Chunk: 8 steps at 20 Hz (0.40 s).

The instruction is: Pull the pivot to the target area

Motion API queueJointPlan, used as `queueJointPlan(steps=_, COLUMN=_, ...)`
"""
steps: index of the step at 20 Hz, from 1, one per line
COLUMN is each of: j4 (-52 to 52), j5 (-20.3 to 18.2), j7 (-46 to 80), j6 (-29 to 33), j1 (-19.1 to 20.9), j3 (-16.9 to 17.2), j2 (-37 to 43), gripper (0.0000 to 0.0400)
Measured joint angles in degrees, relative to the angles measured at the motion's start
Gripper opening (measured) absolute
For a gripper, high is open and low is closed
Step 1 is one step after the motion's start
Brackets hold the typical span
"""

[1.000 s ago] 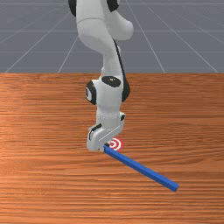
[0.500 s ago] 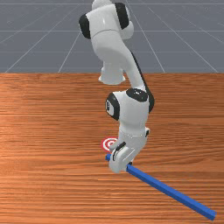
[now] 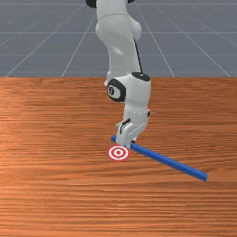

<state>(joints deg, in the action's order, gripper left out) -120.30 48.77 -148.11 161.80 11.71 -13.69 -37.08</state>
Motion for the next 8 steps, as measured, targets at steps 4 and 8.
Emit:
queueJointPlan(steps=4, j4=-1.0, j5=1.8, j7=-2.8, j6=4.5, j1=4.6, j3=2.9, j2=0.3, gripper=0.0097)
queueJointPlan(steps=8, j4=-0.9, j5=1.2, j7=-6.3, j6=5.1, j1=8.3, j3=2.8, j2=0.1, gripper=0.0097)
